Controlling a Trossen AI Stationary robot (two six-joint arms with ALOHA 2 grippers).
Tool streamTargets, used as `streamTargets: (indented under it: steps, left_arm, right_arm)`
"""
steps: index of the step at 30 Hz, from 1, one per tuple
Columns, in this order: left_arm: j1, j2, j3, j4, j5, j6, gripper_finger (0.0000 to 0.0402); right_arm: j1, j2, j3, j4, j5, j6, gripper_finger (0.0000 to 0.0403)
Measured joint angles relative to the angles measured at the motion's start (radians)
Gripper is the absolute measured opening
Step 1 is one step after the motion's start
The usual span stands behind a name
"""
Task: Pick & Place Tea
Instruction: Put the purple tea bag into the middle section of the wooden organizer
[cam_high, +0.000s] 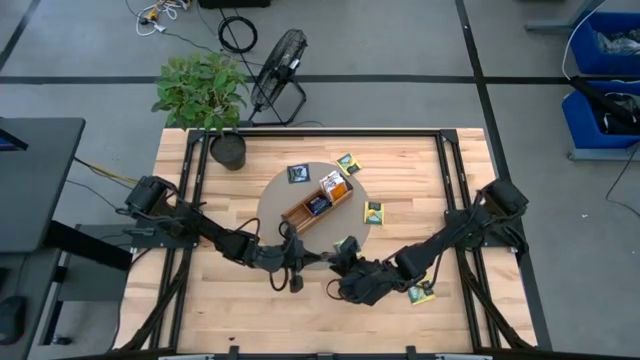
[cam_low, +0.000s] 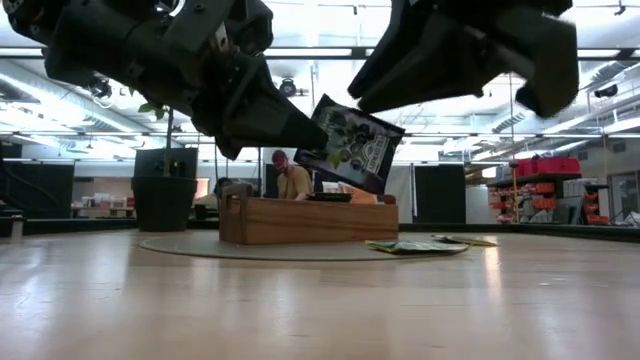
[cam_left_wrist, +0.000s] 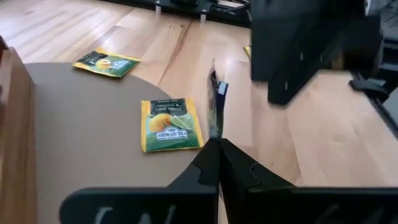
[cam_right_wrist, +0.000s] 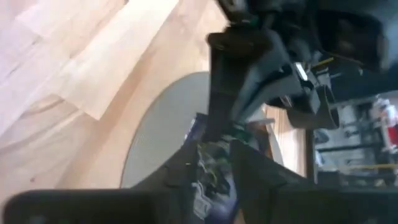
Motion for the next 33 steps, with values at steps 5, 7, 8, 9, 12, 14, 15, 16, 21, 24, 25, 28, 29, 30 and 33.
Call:
streamTargets:
  steps: [5, 7, 8, 9, 12, 14, 15, 16, 21, 24, 25, 28, 29, 30, 33]
  left_arm:
    - [0.003, -0.039, 0.000, -0.064, -0.028, 0.009, 0.0002]
    - [0.004, -0.075, 0.000, -0.102, -0.061, 0.018, 0.0002]
    - [0.007, -0.098, 0.000, -0.127, -0.077, 0.033, 0.0002]
    - [0.011, -0.125, 0.000, -0.155, -0.090, 0.041, 0.0002]
    - [0.046, -0.206, 0.000, -0.247, -0.105, 0.037, 0.0001]
    - [0.080, -0.249, 0.000, -0.305, -0.108, 0.036, 0.0001]
    - [0.100, -0.268, 0.000, -0.329, -0.107, 0.035, 0.0001]
    - [0.122, -0.281, 0.000, -0.340, -0.097, 0.034, 0.0001]
    - [0.265, -0.303, 0.040, -0.540, 0.050, -0.040, 0.0001]
    - [0.321, -0.290, 0.098, -0.637, 0.066, -0.039, 0.0001]
    - [0.332, -0.291, 0.117, -0.668, 0.067, -0.019, 0.0001]
    - [0.359, -0.292, 0.190, -0.747, 0.075, 0.007, 0.0001]
    - [0.370, -0.292, 0.216, -0.780, 0.088, 0.008, 0.0001]
    - [0.383, -0.292, 0.246, -0.823, 0.111, 0.008, 0.0001]
    - [0.416, -0.271, 0.322, -0.930, 0.158, 0.017, 0.0001]
  right_arm:
    - [-0.002, -0.080, 0.000, -0.099, -0.022, 0.105, 0.0176]
    - [-0.001, -0.112, -0.001, -0.122, -0.046, 0.157, 0.0186]
    - [-0.001, -0.126, -0.009, -0.112, -0.063, 0.173, 0.0188]
    - [0.002, -0.137, -0.024, -0.091, -0.081, 0.180, 0.0188]
    - [0.012, -0.159, -0.101, 0.041, -0.104, 0.168, 0.0183]
    - [0.017, -0.171, -0.168, 0.163, -0.105, 0.151, 0.0178]
    - [0.018, -0.178, -0.206, 0.219, -0.107, 0.145, 0.0176]
    - [0.019, -0.184, -0.240, 0.278, -0.108, 0.140, 0.0174]
    - [0.017, -0.198, -0.367, 0.511, -0.121, 0.139, 0.0169]
    - [0.017, -0.198, -0.407, 0.543, -0.111, 0.164, 0.0169]
    - [0.015, -0.198, -0.414, 0.546, -0.111, 0.177, 0.0169]
    - [0.011, -0.198, -0.433, 0.547, -0.106, 0.211, 0.0169]
    - [0.011, -0.198, -0.438, 0.548, -0.103, 0.219, 0.0169]
    - [0.011, -0.198, -0.444, 0.552, -0.103, 0.226, 0.0169]
    - [0.011, -0.198, -0.458, 0.551, -0.096, 0.242, 0.0168]
